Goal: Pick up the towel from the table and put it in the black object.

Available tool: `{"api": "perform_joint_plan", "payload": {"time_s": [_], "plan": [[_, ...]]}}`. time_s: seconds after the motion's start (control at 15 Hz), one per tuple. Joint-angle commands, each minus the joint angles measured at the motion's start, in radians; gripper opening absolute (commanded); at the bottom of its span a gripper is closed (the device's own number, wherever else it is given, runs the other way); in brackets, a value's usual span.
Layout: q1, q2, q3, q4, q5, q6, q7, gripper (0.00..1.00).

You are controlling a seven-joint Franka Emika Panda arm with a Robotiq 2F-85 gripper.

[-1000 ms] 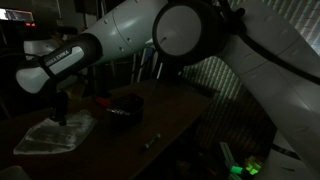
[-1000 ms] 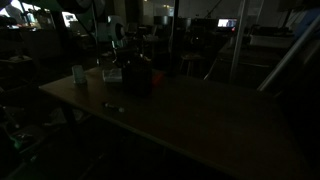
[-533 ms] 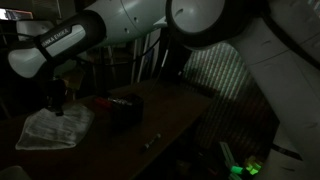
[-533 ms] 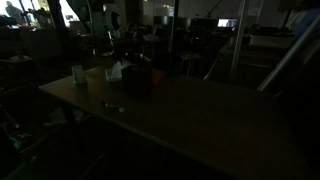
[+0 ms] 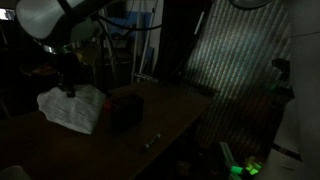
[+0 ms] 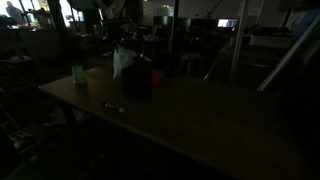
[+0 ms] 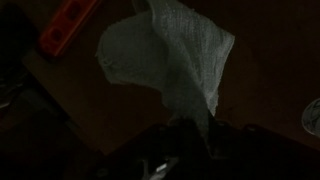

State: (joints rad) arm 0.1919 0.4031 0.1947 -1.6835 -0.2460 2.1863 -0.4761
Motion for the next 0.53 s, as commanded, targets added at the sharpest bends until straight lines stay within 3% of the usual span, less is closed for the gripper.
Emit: {"api": "perform_joint_plan", "payload": {"time_s": [0.0, 0.47], "plan": [[-0.064, -0.222, -0.002, -0.219, 0.08, 0.046, 0.021, 0.03], [-0.147, -0.397, -0.088, -0.39, 0.181, 0.08, 0.001, 0.03]]}}
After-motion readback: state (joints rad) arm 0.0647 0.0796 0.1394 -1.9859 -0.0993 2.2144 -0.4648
